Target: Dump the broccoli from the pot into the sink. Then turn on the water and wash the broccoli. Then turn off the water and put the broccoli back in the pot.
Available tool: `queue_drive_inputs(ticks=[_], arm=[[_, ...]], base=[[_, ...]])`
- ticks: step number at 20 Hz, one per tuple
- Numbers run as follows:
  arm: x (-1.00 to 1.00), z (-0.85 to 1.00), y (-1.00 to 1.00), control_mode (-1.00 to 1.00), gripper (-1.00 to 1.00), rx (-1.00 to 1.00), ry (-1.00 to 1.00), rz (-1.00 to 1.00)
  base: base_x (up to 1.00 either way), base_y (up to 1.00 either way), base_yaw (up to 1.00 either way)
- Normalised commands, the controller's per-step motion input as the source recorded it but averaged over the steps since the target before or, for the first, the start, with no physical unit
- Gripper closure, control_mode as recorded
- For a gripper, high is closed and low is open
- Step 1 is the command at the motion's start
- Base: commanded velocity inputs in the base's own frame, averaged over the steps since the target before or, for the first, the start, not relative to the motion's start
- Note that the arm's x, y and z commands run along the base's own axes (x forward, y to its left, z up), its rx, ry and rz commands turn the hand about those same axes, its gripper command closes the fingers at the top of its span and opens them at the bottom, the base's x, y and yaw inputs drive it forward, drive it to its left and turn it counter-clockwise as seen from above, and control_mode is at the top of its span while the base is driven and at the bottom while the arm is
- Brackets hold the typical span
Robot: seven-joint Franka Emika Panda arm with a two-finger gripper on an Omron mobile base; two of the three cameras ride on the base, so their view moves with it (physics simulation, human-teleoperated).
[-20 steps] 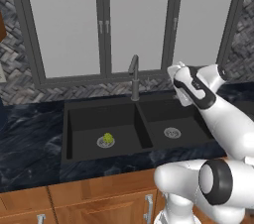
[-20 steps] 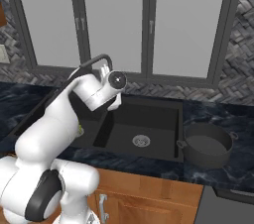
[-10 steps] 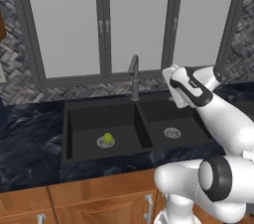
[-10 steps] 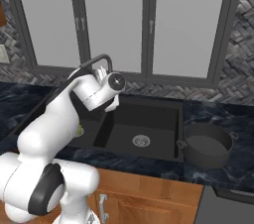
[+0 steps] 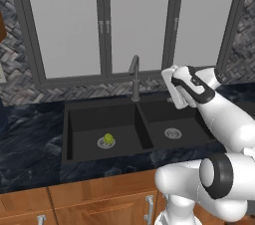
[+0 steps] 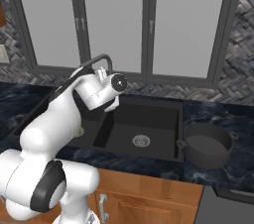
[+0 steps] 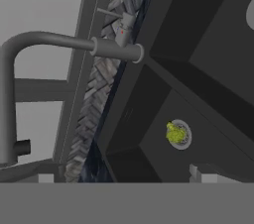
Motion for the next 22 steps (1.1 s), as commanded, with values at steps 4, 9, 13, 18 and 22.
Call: queue_drive_inputs(ticks=[4, 9, 13, 18, 22], arm=[[0.14, -0.09, 0.0, -1.0, -1.0, 0.02, 0.01, 0.04], [0.19, -0.18, 0.0, -1.0, -1.0, 0.01, 0.05, 0.03], [0.26, -0.15, 0.01, -1.0, -1.0, 0.0, 0.03, 0.01], [0.24, -0.09, 0.0, -1.0, -1.0, 0.02, 0.01, 0.0], [0.11, -0.07, 0.0, -1.0, -1.0, 0.05, 0.0, 0.0]], base=[[0.0, 0.0, 0.0], [0.0, 0.0, 0.0], [0.0, 0.0, 0.0], [0.0, 0.0, 0.0], [0.0, 0.0, 0.0]])
